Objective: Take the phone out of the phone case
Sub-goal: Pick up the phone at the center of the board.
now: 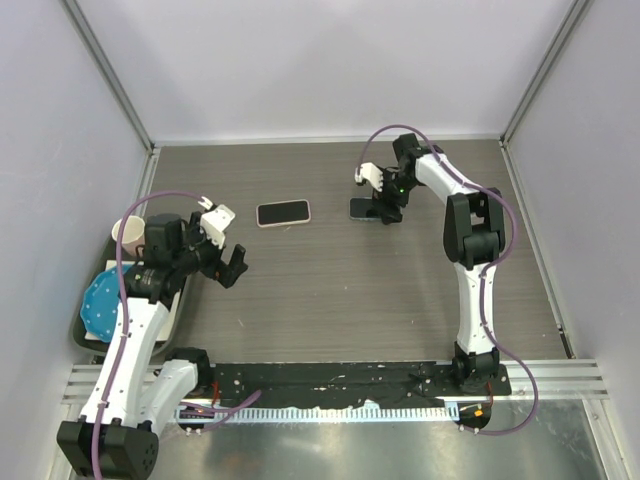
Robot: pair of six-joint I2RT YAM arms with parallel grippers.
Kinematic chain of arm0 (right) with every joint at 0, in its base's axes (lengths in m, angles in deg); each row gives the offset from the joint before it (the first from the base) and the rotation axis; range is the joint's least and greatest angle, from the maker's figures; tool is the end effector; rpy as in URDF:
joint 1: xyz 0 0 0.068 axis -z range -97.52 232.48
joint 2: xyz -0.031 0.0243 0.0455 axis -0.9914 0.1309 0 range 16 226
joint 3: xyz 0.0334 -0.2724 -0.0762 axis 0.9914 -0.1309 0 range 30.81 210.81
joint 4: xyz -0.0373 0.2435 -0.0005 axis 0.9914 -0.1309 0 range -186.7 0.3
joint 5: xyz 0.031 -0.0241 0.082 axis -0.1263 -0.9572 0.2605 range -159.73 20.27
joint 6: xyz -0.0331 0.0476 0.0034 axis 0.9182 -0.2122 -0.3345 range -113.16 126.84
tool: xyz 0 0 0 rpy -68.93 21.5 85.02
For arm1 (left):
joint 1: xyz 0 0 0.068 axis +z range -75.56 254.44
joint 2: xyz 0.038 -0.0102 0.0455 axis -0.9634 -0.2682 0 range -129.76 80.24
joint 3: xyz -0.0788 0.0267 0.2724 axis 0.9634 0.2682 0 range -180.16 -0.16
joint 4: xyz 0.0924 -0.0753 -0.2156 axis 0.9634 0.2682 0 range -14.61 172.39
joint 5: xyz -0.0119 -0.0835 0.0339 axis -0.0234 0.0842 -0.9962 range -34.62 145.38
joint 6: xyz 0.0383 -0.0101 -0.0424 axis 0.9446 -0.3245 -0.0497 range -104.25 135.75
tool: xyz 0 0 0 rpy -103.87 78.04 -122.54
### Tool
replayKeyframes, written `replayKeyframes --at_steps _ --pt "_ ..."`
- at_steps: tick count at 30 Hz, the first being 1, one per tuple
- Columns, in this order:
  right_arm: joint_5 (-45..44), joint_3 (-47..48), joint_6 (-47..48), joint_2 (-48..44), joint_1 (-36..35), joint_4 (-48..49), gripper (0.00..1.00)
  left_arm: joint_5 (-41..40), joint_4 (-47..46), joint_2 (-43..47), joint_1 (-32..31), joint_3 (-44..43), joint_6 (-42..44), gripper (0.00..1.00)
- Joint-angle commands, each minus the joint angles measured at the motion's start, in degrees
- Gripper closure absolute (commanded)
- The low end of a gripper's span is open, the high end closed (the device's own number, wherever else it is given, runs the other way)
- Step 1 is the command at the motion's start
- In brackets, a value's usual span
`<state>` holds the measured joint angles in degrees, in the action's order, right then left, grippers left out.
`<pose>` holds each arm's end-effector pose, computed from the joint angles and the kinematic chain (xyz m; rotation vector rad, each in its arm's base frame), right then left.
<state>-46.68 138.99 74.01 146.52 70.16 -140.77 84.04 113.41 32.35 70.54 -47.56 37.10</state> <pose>0.4519 0.1155 0.1845 -1.7790 2.0146 0.3056 0.1487 -0.0301 0.3078 0.7312 2.0478 -0.3871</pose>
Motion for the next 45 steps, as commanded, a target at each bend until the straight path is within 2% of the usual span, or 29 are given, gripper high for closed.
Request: replayKeyframes --at_steps 1,17,26,28,30,36,39,40,43,45 --pt "-0.46 2.03 0.59 1.05 -0.69 0.27 0.03 1.92 -1.11 -0.09 0.03 0.11 -0.43 0.00" --pt "-3.18 4.05 2.87 3.42 -2.27 -0.60 0.04 1.92 -1.55 -1.05 0.03 0.55 -0.43 0.00" --pt "-1.17 4.33 3.49 4.22 -2.54 -5.89 0.23 2.71 -2.16 -1.67 0.03 0.46 -0.69 0.00" --pt "-0.38 1.26 3.05 3.08 -2.62 -4.14 0.29 3.76 -2.86 -2.80 0.03 -0.15 -1.30 0.00" --pt "0.15 -1.73 1.73 0.54 -2.63 -1.94 0.30 5.17 -3.21 -4.04 -0.05 -1.29 -1.48 0.00" --pt "-2.82 -17.28 -3.96 -7.89 -3.50 12.72 0.38 6.93 -8.48 -12.03 -0.05 -4.28 -3.67 0.00" --pt "-3.01 -23.88 -5.38 -11.23 -3.50 19.06 0.40 9.03 -14.89 -16.85 -0.05 -5.07 -8.67 0.00" --pt "-3.01 -26.42 -6.70 -11.95 -3.59 21.60 0.44 9.56 -19.08 -18.18 -0.05 -5.16 -10.60 0.00" --pt "-2.57 -29.77 -8.28 -14.23 -3.77 23.55 0.53 12.02 -26.73 -23.28 -0.75 -6.48 -16.32 0.00" --pt "-1.61 -30.74 -8.99 -15.03 -3.77 23.38 0.54 12.03 -28.96 -25.91 -1.81 -8.23 -17.82 0.00"
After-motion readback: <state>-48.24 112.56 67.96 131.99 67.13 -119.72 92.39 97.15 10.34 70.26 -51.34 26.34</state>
